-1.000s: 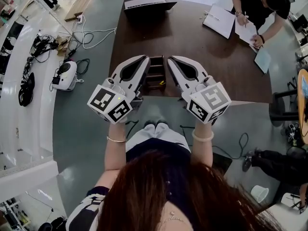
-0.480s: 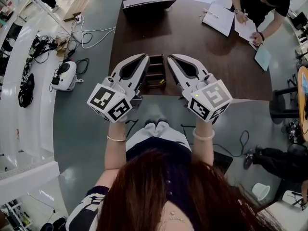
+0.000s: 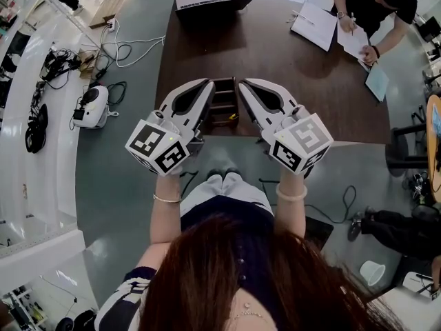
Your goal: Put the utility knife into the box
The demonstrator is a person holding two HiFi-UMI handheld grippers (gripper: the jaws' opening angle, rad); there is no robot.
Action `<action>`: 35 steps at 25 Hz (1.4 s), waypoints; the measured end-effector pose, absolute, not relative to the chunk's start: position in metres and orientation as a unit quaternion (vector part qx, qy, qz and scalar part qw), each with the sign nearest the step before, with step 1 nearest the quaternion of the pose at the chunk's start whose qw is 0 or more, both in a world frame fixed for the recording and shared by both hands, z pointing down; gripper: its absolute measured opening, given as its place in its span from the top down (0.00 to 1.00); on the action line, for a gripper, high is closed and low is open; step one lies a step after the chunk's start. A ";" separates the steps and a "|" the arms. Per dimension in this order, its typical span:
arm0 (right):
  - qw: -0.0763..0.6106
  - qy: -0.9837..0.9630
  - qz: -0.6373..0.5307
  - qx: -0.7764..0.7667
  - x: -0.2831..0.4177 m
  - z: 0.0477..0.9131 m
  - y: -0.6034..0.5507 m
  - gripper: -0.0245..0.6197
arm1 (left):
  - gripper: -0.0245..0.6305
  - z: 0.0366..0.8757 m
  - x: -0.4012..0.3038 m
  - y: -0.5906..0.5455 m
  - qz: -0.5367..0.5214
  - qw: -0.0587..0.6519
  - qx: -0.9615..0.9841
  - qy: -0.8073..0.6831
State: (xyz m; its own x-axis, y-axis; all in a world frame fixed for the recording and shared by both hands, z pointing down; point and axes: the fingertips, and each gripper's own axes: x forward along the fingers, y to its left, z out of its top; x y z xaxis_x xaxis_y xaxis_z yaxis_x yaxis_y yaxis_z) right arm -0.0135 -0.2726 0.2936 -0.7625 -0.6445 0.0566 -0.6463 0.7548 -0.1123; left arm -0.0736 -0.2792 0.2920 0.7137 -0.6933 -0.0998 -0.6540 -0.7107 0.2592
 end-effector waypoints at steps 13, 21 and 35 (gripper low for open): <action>0.019 -0.936 0.067 0.346 -0.017 0.302 -0.279 0.94 | 0.96 0.300 -0.074 -0.286 -0.088 0.121 0.918 -0.367; 0.019 -0.933 0.072 0.352 -0.016 0.307 -0.279 0.94 | 0.96 0.308 -0.074 -0.287 -0.088 0.129 0.919 -0.361; 0.024 -0.935 0.072 0.345 -0.020 0.311 -0.280 0.94 | 0.96 0.311 -0.073 -0.289 -0.087 0.134 0.920 -0.359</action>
